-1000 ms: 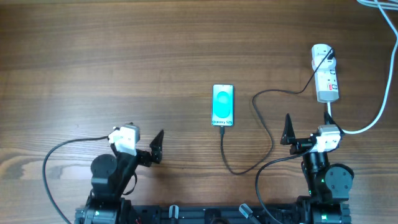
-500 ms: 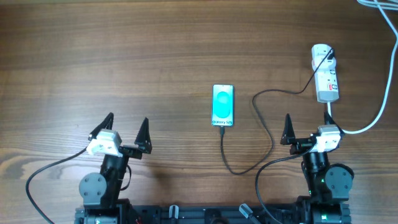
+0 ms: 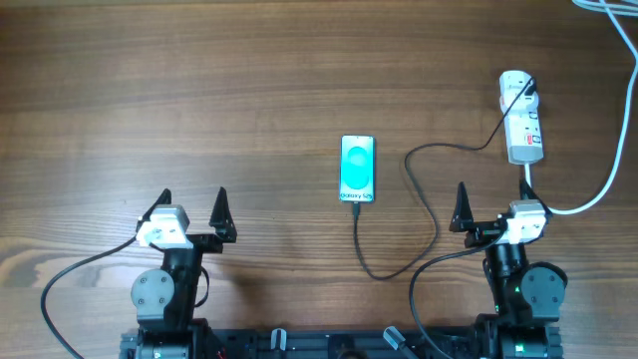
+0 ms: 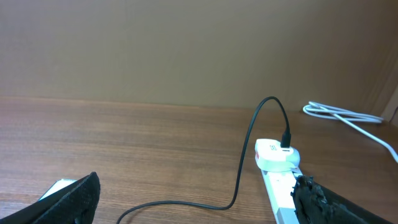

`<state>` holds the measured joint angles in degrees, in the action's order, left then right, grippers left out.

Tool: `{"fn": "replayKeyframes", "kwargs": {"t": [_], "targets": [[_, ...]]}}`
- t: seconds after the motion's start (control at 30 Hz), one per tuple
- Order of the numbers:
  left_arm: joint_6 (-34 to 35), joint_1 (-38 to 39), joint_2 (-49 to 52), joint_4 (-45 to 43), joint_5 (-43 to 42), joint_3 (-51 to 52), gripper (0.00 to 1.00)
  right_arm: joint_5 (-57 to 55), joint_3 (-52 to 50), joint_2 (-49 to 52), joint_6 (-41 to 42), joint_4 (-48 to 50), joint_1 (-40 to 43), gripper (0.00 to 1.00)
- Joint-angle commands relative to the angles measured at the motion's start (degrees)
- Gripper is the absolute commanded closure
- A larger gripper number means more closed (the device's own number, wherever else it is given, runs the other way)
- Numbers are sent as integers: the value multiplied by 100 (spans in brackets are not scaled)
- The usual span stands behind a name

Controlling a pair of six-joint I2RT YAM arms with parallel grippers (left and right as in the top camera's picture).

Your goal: Plug charger to phone and switch on socket

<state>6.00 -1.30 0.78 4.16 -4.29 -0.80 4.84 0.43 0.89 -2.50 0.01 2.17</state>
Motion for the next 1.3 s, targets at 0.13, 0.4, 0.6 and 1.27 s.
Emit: {"fn": "replayKeyframes", "kwargs": {"t": [0.13, 0.4, 0.6, 1.27], "targets": [[-584, -48, -61, 37, 125, 48, 0, -57, -13, -68, -35, 11, -39, 0], [-638, -155, -61, 37, 140, 48, 0, -57, -13, -68, -35, 11, -39, 0], [-730, -155, -61, 39, 181, 48, 0, -57, -13, -68, -35, 11, -39, 0], [-708, -155, -61, 20, 181, 48, 0, -57, -13, -68, -35, 11, -39, 0]]}}
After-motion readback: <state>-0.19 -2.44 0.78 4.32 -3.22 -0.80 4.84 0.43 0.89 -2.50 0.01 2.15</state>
